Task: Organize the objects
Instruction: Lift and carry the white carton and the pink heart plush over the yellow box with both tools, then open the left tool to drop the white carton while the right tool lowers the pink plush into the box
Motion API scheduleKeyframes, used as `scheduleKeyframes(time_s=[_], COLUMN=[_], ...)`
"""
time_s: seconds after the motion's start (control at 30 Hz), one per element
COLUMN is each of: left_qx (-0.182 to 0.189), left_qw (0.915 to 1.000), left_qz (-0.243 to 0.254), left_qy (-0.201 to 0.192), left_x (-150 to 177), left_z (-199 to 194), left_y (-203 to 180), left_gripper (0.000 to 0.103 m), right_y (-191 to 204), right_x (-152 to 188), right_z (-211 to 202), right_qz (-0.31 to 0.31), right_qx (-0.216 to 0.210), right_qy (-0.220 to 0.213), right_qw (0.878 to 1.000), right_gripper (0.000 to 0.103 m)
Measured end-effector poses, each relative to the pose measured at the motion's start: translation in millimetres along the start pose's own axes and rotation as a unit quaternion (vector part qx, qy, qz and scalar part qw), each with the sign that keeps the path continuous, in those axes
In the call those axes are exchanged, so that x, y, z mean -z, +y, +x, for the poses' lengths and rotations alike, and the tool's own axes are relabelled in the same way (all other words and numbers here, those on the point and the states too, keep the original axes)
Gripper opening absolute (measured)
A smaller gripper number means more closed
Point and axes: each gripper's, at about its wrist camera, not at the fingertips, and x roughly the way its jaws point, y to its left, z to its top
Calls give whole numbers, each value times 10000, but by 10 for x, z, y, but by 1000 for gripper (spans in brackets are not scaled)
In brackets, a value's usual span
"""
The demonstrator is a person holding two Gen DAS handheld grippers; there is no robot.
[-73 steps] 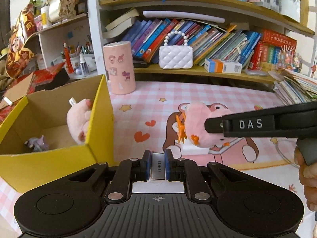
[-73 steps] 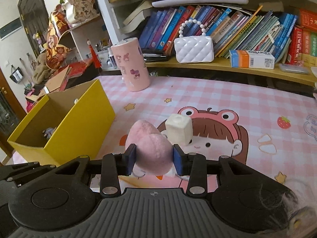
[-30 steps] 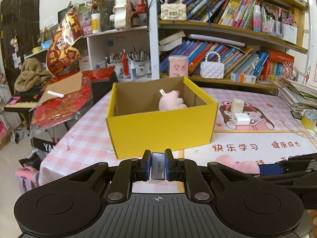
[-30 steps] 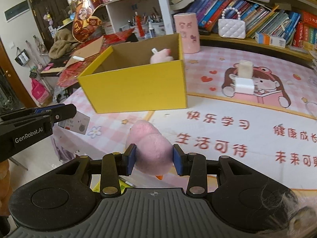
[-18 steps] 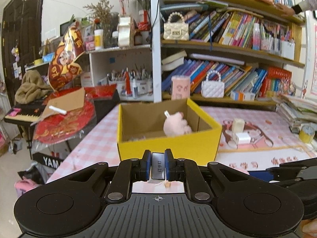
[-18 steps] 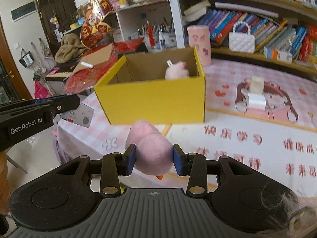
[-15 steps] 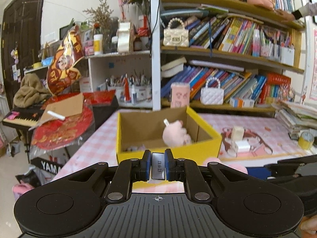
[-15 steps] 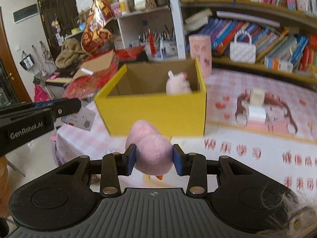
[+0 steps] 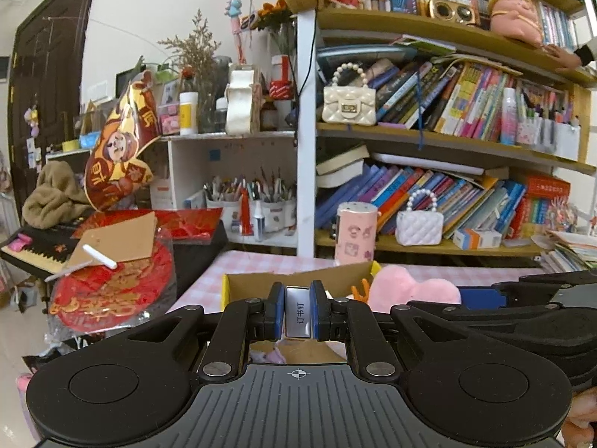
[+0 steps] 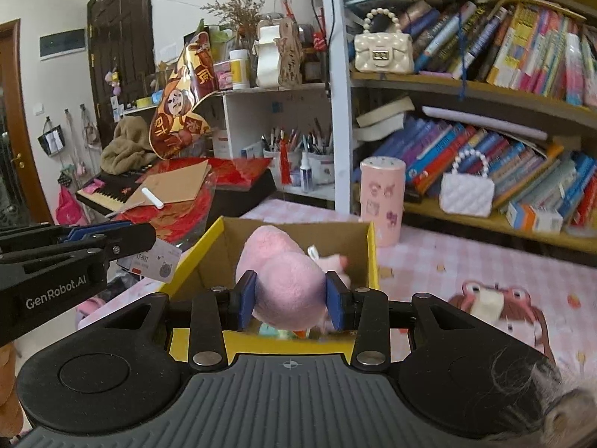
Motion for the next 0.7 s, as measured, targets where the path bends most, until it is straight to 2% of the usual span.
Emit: scheduleKeyframes(time_s=[0.37, 0.7], left_qx=[-196, -413], left_qw=[9984, 9933], left_qz=[-24, 82], left_qy=[523, 1073], left_x=[73, 251], left_z=[634, 996], left_y=[-103, -170], left_gripper=[13, 13], right_y=[-252, -302], right_x=[5, 163], right_z=[671, 1137], right_qz=[-278, -749], right_qx=[-208, -432], right_qy=[512, 1018], right_qw=[9981, 9910], right_gripper=[36, 36])
